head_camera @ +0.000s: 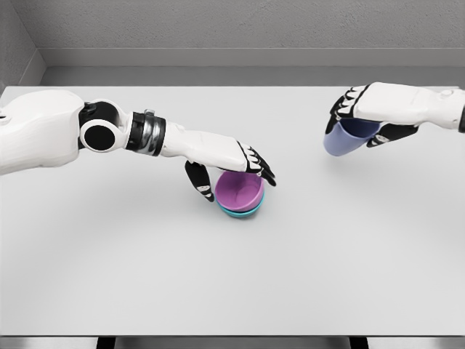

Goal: Stacking bowl and cup with both arms

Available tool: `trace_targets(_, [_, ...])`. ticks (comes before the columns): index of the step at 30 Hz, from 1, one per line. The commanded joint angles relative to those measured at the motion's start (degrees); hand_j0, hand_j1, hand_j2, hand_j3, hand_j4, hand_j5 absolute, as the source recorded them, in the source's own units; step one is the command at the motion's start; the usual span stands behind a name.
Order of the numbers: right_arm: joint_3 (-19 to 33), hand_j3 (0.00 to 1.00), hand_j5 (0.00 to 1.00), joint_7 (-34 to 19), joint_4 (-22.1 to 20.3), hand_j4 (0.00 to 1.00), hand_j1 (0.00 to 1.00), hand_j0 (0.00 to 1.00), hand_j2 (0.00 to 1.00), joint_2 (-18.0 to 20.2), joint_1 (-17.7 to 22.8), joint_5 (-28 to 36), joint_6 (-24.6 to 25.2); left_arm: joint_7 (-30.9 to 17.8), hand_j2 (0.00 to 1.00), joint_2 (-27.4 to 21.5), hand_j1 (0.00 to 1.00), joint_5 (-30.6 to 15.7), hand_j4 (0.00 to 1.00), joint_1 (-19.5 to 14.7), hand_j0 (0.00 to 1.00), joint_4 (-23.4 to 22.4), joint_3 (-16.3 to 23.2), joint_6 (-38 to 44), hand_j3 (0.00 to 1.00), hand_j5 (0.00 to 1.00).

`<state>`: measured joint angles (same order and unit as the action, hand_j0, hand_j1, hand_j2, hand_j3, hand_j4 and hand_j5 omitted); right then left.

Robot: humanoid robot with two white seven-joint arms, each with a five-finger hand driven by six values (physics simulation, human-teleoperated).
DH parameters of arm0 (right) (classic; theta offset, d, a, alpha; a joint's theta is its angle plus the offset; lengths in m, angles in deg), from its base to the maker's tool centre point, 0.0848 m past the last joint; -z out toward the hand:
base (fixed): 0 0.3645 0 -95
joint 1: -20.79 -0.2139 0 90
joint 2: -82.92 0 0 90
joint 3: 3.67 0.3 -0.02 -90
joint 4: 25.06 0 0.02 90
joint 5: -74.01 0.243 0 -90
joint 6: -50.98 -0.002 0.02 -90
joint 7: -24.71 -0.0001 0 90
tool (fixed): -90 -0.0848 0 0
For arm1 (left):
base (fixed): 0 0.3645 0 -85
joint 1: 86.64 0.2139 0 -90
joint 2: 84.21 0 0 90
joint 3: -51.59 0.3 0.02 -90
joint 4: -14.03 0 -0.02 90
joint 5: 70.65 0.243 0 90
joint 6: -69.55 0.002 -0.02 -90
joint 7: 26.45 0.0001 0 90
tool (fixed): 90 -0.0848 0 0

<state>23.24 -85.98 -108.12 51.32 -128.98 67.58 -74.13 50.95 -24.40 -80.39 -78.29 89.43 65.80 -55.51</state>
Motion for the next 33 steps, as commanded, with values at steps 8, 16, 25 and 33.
trace_targets(8, [0.1,0.66,0.66,0.3,-1.5,0.66,0.66,0.66,0.66,0.0,-0.5,0.4,0.1,-0.1,1.0,-4.2,1.0,-2.8,1.0,-0.8,1.0,0.8,-1.7,0.1,1.0,1.0])
trace_targets(16, [-0.1,0.66,0.66,0.3,-3.9,0.66,0.66,0.66,0.66,-0.2,-1.1,0.4,0.1,-0.1,1.0,-16.4,1.0,-4.9,1.0,-0.1,1.0,4.7,-7.6,0.1,1.0,1.0])
trace_targets(25, [0.0,0.66,0.66,0.4,-4.8,0.66,0.66,0.66,0.66,-0.4,-1.3,0.4,0.1,-0.1,1.0,-24.6,1.0,-5.0,1.0,14.2,1.0,5.4,-25.6,0.1,1.0,1.0])
trace_targets(33, [0.0,0.65,0.65,0.5,-7.0,0.65,0.65,0.65,0.65,-0.6,-2.0,0.5,0.1,-0.1,1.0,-28.1,1.0,-5.0,1.0,25.4,1.0,5.2,-36.5,0.1,1.0,1.0])
